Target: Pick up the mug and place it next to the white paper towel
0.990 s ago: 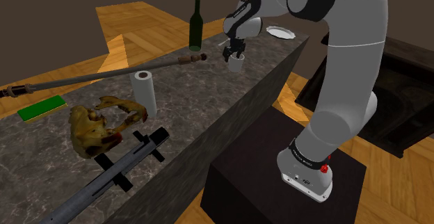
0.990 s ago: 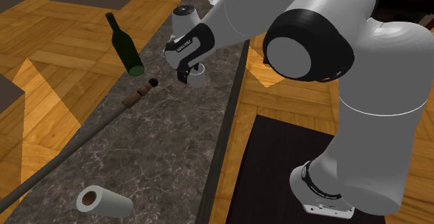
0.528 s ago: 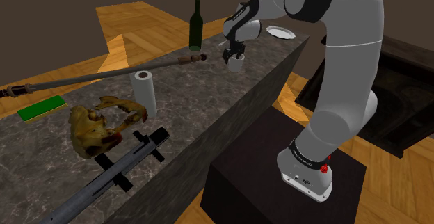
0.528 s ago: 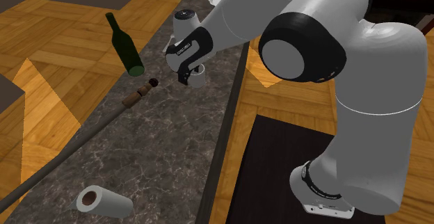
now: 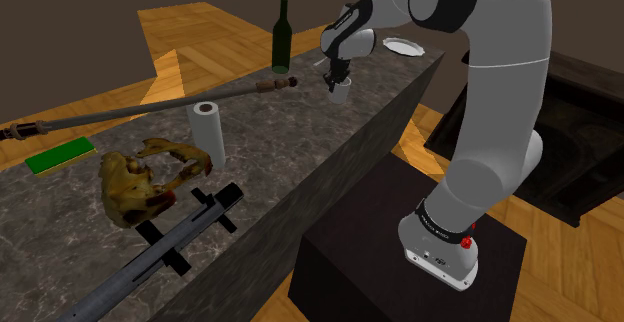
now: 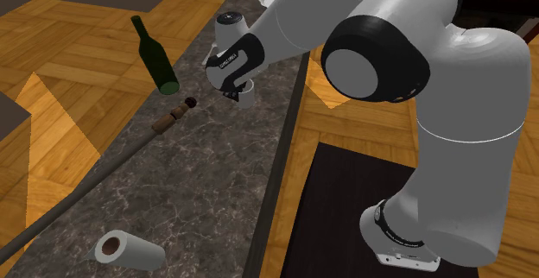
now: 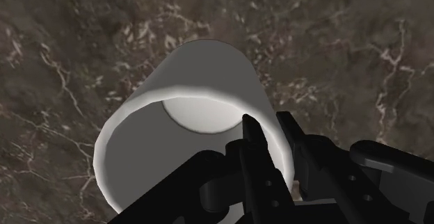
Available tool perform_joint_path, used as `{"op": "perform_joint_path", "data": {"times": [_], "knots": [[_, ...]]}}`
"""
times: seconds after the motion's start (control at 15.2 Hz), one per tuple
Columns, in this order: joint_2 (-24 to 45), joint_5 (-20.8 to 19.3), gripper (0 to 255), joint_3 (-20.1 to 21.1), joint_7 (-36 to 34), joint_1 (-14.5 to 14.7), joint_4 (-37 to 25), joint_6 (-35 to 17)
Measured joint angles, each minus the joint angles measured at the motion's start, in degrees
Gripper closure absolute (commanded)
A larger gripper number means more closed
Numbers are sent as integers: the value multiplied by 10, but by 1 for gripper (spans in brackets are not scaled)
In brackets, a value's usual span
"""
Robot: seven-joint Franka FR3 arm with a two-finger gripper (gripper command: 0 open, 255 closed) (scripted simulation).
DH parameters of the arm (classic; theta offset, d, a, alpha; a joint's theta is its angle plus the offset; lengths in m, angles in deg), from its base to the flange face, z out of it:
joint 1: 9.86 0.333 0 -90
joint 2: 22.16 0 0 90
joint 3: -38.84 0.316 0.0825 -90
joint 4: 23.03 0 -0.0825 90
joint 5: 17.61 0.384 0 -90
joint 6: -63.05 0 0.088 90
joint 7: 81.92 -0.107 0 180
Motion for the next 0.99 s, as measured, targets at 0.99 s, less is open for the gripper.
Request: {"op": "perform_joint_path", "data": {"times": [0.99], "knots": [[-48, -18, 255, -13, -10, 9, -13, 59]]}}
